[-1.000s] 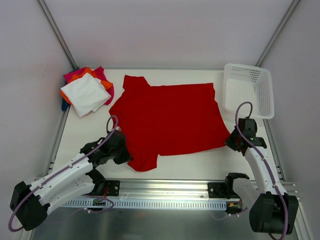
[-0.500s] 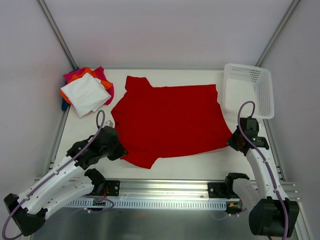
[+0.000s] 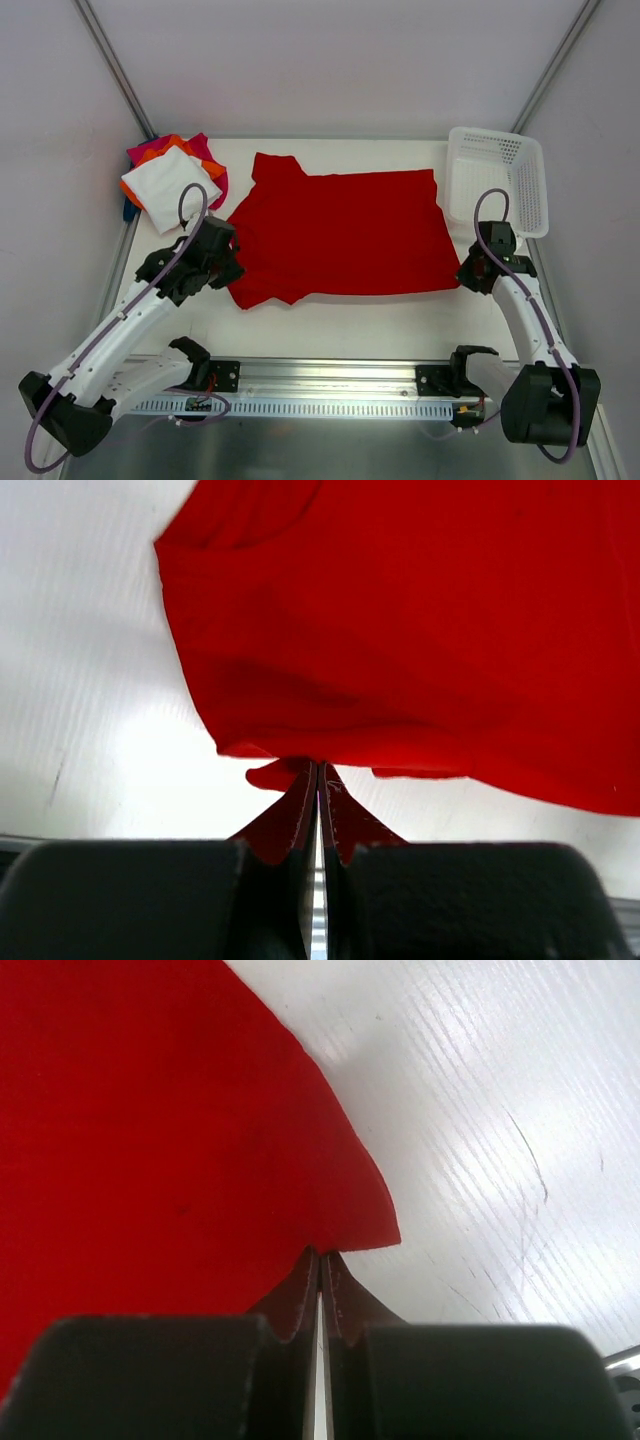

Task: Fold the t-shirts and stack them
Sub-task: Fold the tshirt

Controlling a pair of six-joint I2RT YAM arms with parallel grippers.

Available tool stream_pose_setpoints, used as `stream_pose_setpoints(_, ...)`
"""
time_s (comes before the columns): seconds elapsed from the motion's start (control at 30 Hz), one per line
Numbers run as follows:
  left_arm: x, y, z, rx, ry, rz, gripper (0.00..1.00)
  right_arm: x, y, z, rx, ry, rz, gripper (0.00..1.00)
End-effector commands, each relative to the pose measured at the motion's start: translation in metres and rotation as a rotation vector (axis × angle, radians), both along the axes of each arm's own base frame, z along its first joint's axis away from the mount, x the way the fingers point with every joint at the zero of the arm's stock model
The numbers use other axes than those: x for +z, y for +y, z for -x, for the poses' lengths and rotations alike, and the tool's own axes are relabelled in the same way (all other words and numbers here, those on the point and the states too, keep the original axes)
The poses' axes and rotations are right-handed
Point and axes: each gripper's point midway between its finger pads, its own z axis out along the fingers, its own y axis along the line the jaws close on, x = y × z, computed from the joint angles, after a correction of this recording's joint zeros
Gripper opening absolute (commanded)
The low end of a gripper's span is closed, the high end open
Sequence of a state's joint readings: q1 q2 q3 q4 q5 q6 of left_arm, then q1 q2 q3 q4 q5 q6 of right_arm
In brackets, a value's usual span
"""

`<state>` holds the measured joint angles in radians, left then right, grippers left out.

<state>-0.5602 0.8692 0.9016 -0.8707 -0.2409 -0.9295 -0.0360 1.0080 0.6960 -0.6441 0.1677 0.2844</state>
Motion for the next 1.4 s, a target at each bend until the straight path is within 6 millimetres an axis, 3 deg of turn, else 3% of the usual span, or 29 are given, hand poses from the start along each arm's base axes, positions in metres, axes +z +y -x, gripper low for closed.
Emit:
stream_pose_setpoints(0.0,0.015,-0.001,-0.024,-0.035,-0.039,-0.029,0.00,0.011,0.000,-0.017,-0.020,-0.037,-0.014,0.01)
stream_pose_setpoints(0.17,0.017,-0.009,-0.064,-0.039,-0.073,-0.017,0.00,0.005,-0.002,-0.032,-0.025,-0.012,-0.009,0.01)
stream_pose_setpoints(0.23,0.009,-0.016,-0.080,-0.057,-0.053,-0.020,0.00,0.008,-0.003,-0.041,-0.031,-0.020,-0.005,0.01)
stream_pose_setpoints(0.27,0.015,-0.020,-0.090,-0.062,-0.072,-0.014,0.00,0.005,-0.003,-0.047,-0.032,-0.013,-0.006,0.01)
stream_pose_setpoints(0.3,0.007,-0.023,-0.104,-0.067,-0.053,-0.023,0.00,0.008,-0.004,-0.055,-0.036,-0.021,-0.005,0.00)
stream_pose_setpoints(0.4,0.009,-0.037,-0.133,-0.090,-0.044,-0.025,0.00,0.005,-0.005,-0.071,-0.047,-0.011,-0.011,0.01)
stream_pose_setpoints(0.5,0.005,-0.036,-0.157,-0.084,-0.027,-0.033,0.00,0.001,-0.006,-0.089,-0.061,-0.011,0.000,0.01)
stream_pose_setpoints(0.67,-0.018,-0.023,-0.176,-0.046,0.036,-0.020,0.00,0.004,-0.006,-0.112,-0.068,-0.016,0.024,0.01)
stream_pose_setpoints(0.9,-0.044,0.001,-0.192,0.032,0.079,-0.068,0.00,-0.008,0.000,-0.135,-0.057,0.026,-0.001,0.00)
stream_pose_setpoints(1.07,-0.045,-0.005,-0.217,0.037,0.052,-0.065,0.00,-0.022,-0.003,-0.138,-0.062,0.061,0.013,0.00)
stream_pose_setpoints(1.27,-0.062,-0.016,-0.246,0.008,0.066,-0.059,0.00,-0.028,-0.002,-0.141,-0.053,0.078,0.015,0.01)
stream_pose_setpoints(1.33,-0.067,-0.018,-0.254,-0.002,0.062,-0.069,0.02,-0.031,-0.002,-0.140,-0.053,0.088,0.018,0.28)
stream_pose_setpoints(1.37,-0.073,-0.019,-0.261,-0.004,0.066,-0.075,0.09,-0.032,-0.002,-0.140,-0.048,0.088,0.019,0.51)
